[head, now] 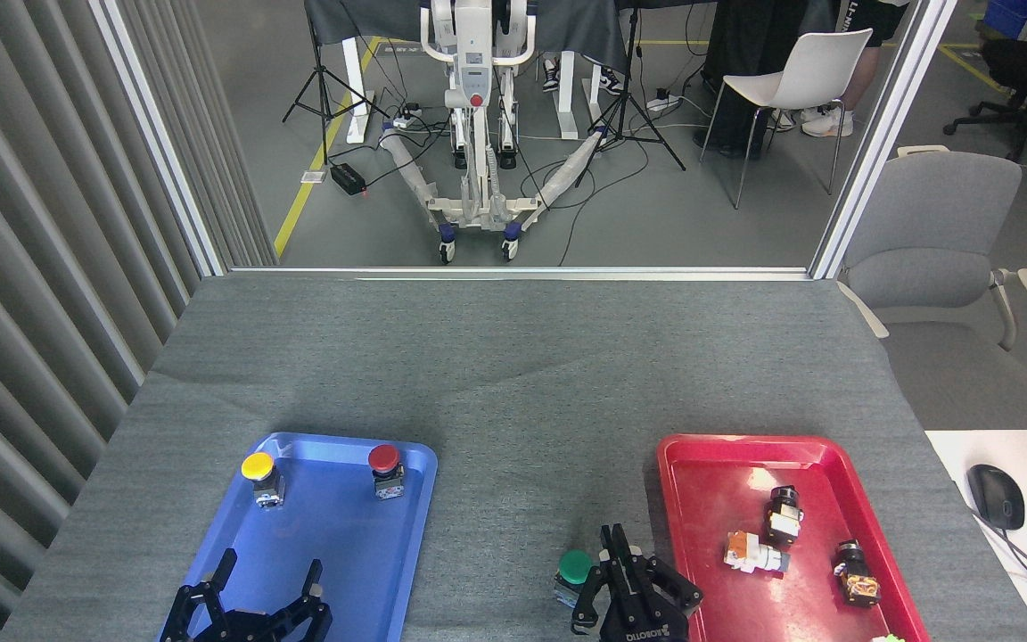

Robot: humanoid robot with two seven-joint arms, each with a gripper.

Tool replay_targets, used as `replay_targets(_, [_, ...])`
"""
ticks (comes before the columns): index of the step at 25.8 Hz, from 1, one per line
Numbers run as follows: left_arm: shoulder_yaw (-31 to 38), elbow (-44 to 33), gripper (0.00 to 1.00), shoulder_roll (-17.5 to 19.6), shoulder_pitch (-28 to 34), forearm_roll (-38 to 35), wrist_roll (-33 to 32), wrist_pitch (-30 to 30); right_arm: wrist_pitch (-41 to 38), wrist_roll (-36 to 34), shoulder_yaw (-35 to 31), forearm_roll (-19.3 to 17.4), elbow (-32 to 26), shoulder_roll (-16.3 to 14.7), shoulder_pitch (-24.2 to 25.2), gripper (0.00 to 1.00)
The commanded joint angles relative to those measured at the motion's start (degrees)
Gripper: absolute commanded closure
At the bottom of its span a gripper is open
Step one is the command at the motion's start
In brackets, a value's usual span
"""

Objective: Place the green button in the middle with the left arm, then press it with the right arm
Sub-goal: 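Move the right hand over the green button and press down on it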

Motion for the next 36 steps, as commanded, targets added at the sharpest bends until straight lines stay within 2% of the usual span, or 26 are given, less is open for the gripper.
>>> replay_targets(1, [-0.07, 0.06, 0.02, 0.08, 0.08, 0.03, -0.11, -0.21, 0.32, 0.35, 0.85, 1.51, 2.92, 0.37, -0.45, 0.84])
replay_targets(12, [-0.07, 0.06, 0.02, -0.01, 0.17, 0.12, -0.11, -0.30, 1.47, 0.26, 2.08, 1.86, 9.07, 0.72, -1.68, 0.84])
replay_targets(16, [-0.07, 0.06, 0.02, -0.09, 0.17, 0.12, -0.11, -0.30, 1.38, 0.26, 2.08, 1.95, 9.33, 0.72, -1.68, 1.00])
replay_targets(21, [-0.07, 0.06, 0.02, -0.09, 0.17, 0.21, -0.11, -0.30, 1.38, 0.26, 2.08, 2.92, 9.60, 0.72, -1.68, 1.00])
replay_targets(31, [-0.16, -0.12, 0.01, -0.27, 0.17, 0.56, -0.11, -2.23, 2.35, -0.35, 2.08, 2.48, 11.18, 0.63, -1.68, 1.00])
replay_targets(32, [-0.16, -0.21, 0.01, -0.27, 0.17, 0.56, -0.11, -2.41, 2.52, -0.35, 2.08, 2.39, 10.83, 0.63, -1.68, 0.96])
replay_targets(34, [-0.16, -0.29, 0.01, -0.27, 0.17, 0.65, -0.03, -2.49, 3.14, -0.35, 2.08, 2.30, 9.60, 0.63, -1.68, 0.79])
replay_targets(36, [-0.16, -0.29, 0.01, -0.27, 0.17, 0.65, -0.03, -2.49, 3.84, -0.35, 2.08, 2.30, 7.22, 0.55, -1.77, 0.44])
